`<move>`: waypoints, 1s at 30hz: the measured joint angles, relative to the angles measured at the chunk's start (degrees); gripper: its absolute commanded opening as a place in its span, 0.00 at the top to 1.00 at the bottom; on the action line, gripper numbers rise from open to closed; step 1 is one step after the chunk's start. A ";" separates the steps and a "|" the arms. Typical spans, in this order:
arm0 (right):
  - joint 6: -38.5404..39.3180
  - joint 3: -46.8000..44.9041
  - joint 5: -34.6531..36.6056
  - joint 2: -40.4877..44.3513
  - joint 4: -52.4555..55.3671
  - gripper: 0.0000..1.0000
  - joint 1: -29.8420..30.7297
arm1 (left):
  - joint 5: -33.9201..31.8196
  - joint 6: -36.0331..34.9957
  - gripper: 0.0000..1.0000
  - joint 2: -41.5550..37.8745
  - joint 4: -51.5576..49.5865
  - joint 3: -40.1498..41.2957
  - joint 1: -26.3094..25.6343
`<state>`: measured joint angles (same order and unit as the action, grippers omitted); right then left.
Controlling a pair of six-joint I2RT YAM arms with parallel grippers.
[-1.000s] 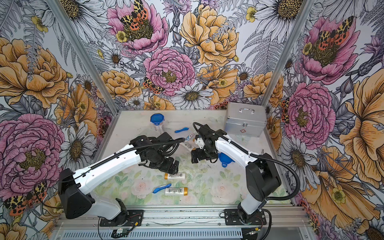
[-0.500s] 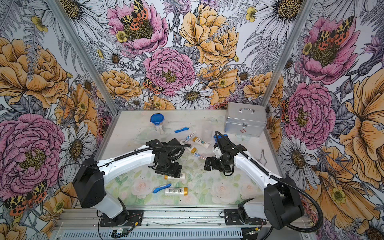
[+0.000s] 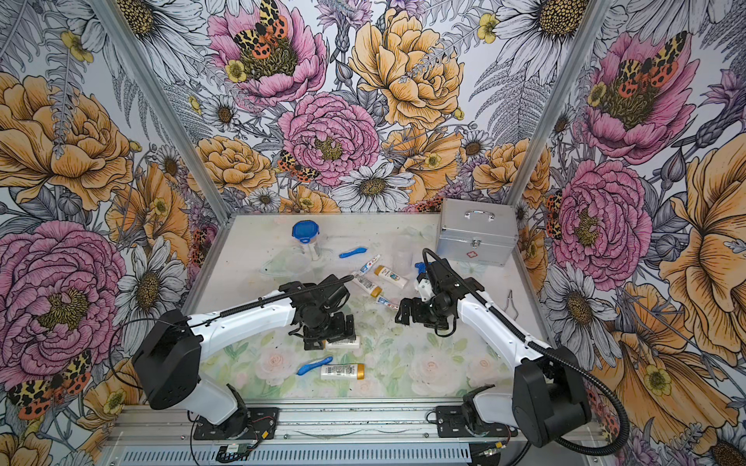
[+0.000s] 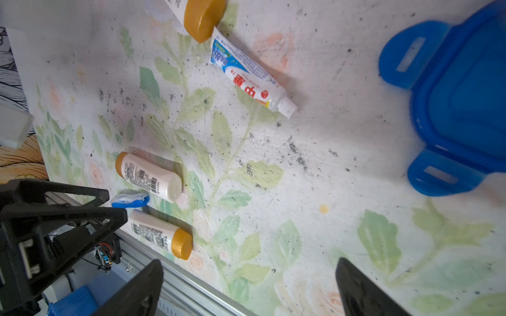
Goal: Pack away toiletry kits
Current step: Pick up the toiletry item from the center of the board.
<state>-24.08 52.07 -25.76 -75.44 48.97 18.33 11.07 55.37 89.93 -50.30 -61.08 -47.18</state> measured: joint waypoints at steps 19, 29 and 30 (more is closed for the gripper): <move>5.75 4.68 -4.11 -2.75 0.92 0.02 -2.82 | -4.83 16.61 0.02 2.36 6.91 3.28 -1.73; 6.21 4.68 -4.37 -2.71 1.11 0.02 -3.04 | -6.97 16.22 0.13 6.54 6.88 2.01 1.33; 6.21 4.68 -4.37 -2.69 1.11 0.02 -3.04 | -7.06 15.87 0.15 7.85 6.95 1.11 1.51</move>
<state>-17.87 56.75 -30.13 -78.13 50.09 15.29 4.01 71.24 97.78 -43.35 -59.96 -45.67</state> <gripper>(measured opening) 0.978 0.886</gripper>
